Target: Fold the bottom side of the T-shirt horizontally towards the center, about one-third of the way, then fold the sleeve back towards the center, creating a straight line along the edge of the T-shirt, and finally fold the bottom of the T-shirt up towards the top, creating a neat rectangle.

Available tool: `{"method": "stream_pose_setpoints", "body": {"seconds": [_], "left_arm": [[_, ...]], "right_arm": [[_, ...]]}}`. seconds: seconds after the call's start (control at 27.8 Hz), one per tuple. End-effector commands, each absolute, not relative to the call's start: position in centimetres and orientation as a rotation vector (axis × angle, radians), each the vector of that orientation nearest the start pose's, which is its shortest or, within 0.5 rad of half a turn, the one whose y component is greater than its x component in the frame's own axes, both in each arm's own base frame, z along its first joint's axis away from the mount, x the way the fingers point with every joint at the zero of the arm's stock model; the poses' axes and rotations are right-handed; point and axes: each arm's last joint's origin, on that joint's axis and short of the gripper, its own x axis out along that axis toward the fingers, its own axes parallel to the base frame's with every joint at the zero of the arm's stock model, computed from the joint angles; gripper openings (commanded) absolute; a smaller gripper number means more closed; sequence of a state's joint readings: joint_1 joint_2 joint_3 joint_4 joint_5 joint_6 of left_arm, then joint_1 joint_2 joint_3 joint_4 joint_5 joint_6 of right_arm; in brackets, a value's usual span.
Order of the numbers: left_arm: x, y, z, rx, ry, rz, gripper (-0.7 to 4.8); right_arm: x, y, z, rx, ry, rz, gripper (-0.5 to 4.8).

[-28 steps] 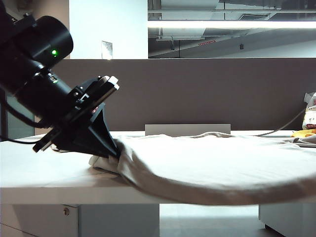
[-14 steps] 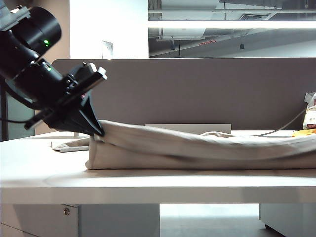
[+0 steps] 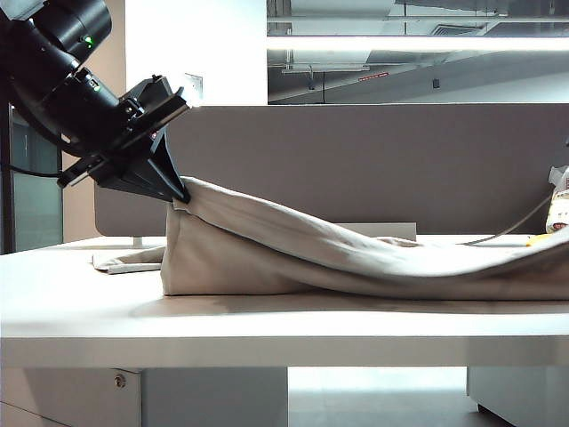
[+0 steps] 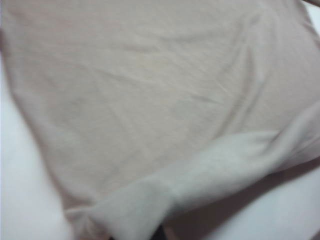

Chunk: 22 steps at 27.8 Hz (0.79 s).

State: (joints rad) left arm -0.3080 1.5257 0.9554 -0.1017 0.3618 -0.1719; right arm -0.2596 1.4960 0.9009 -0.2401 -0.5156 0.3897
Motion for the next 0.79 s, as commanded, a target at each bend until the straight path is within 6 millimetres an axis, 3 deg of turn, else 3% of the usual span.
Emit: {"method": "stream_pose_setpoints", "body": {"seconds": [0.04, 0.36, 0.79], "left_arm": [[30.5, -10.6, 22.6, -0.134, 0.723, -0.551, -0.06], [32.3, -11.1, 21.6, -0.111, 0.765, -0.522, -0.06], [35.2, -11.4, 23.3, -0.054, 0.736, -0.468, -0.06]], "right_arm": [[30.0, -6.6, 21.9, 0.669, 0.78, 0.076, -0.07], [31.5, -7.1, 22.3, 0.658, 0.756, 0.072, -0.07], [34.3, -7.7, 22.9, 0.659, 0.748, 0.085, -0.07]]}}
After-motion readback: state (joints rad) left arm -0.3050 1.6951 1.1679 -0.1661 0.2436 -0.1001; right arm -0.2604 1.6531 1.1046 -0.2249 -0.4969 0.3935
